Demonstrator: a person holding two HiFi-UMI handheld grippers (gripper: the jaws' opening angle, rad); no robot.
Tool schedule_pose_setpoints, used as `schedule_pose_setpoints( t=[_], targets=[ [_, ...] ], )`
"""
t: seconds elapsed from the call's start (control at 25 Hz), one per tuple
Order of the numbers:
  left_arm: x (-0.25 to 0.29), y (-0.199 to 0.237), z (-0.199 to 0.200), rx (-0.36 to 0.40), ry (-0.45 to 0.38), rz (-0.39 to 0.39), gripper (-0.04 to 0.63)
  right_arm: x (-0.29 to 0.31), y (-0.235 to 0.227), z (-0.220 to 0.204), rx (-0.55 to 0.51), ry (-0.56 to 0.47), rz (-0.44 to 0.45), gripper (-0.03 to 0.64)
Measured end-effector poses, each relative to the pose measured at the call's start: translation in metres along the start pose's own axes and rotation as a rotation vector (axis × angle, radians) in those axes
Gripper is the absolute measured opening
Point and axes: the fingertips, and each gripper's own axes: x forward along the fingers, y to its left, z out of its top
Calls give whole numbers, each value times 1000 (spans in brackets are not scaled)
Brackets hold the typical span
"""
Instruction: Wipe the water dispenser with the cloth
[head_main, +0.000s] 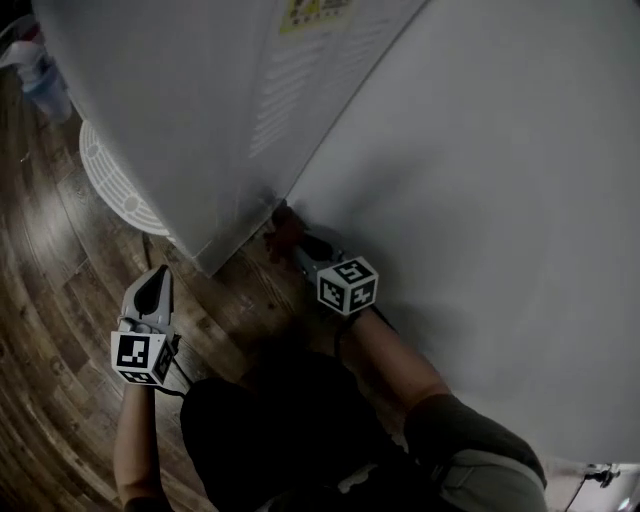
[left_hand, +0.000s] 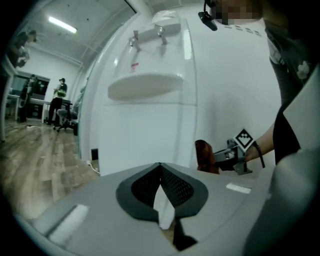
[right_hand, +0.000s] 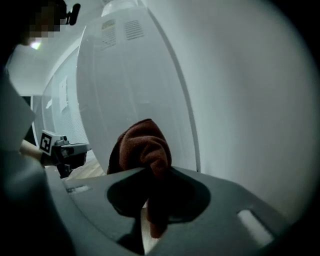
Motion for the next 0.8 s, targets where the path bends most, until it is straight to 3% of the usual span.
schedule_pose_setpoints(
  t=[0.08, 0.24, 0.32, 0.48, 0.8],
  targets=[
    [-13, 22, 39, -50, -21, 72, 19, -16, 17, 44, -39, 29, 17, 63],
    [-53, 28, 123, -86, -29, 112, 20, -69, 55, 113, -23, 75, 10, 63],
    [-67, 29, 170, -91, -23, 146, 19, -89, 69, 156, -28, 69, 2, 63],
    [-96, 24, 264, -183, -18, 239, 18, -112, 90, 244, 5, 21, -27, 63],
    [-153, -19, 448, -150, 16, 236, 18, -196, 153, 408, 109, -66, -55, 63]
  ],
)
